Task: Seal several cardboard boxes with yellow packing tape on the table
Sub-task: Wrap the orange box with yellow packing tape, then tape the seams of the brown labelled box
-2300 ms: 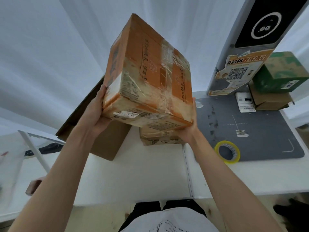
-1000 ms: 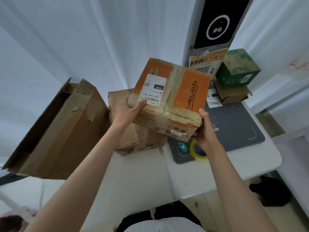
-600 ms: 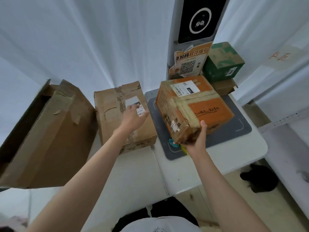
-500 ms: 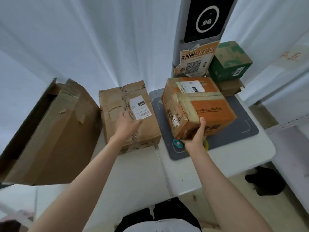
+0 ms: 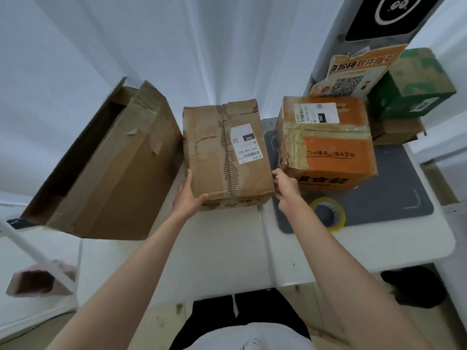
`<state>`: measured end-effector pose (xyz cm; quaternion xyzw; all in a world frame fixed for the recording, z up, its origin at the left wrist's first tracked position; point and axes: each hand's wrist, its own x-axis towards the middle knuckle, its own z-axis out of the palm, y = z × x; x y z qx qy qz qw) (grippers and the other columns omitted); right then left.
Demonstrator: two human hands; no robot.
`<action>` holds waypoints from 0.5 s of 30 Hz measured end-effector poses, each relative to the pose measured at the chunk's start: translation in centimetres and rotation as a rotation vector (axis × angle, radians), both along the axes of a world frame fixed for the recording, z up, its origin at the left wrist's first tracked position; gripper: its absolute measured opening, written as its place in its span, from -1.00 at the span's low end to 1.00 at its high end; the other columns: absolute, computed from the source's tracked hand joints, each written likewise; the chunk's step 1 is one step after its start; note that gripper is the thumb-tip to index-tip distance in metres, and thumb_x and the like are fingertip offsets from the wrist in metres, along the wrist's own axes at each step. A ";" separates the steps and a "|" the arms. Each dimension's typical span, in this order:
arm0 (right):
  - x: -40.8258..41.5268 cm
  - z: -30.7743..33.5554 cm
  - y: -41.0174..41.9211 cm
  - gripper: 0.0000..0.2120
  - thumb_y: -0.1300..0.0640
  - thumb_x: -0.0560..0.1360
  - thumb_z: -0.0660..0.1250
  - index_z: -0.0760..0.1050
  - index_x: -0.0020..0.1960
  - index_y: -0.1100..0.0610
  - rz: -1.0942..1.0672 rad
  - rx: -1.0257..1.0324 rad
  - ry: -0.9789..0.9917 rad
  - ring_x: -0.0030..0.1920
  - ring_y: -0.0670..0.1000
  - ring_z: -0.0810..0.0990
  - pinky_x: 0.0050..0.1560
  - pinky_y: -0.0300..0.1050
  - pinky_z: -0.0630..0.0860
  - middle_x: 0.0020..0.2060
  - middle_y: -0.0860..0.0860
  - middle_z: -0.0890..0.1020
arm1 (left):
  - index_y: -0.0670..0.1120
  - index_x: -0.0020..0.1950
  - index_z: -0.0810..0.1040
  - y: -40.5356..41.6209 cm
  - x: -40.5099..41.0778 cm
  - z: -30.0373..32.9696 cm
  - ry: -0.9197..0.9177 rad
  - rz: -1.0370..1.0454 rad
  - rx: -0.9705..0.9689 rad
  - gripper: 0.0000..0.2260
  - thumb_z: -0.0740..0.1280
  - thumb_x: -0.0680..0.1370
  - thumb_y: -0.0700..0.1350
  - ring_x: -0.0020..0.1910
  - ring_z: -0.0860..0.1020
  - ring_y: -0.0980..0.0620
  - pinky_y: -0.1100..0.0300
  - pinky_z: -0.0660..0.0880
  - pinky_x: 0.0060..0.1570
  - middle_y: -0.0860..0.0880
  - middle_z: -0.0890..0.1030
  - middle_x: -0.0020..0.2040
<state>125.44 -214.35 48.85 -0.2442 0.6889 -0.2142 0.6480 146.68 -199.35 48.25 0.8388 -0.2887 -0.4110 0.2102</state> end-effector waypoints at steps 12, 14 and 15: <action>0.4 -0.6 5.3 -0.51 0.28 0.58 0.26 0.27 0.48 0.07 0.656 -0.305 0.389 0.29 0.12 0.49 0.30 0.10 0.53 0.35 0.07 0.50 | 0.18 0.65 -0.18 3.3 -1.5 -0.6 -0.111 -0.012 0.066 -0.12 0.39 0.57 0.18 0.47 0.35 -0.23 -0.15 0.38 0.35 -0.13 0.27 0.56; -0.3 -0.9 6.8 -0.48 0.30 0.56 0.30 0.27 0.48 0.07 0.695 -0.293 0.412 0.30 0.13 0.50 0.30 0.11 0.53 0.34 0.07 0.51 | 0.19 0.65 -0.15 4.8 -1.9 -0.7 -0.105 0.012 0.065 -0.12 0.39 0.55 0.21 0.48 0.33 -0.24 -0.18 0.35 0.37 -0.12 0.25 0.57; -0.7 -1.0 7.6 -0.46 0.30 0.55 0.33 0.28 0.47 0.08 0.710 -0.278 0.414 0.30 0.13 0.50 0.29 0.11 0.54 0.33 0.07 0.51 | 0.19 0.65 -0.14 5.5 -2.1 -0.7 -0.099 0.027 0.062 -0.13 0.40 0.55 0.22 0.48 0.33 -0.24 -0.19 0.34 0.38 -0.12 0.24 0.57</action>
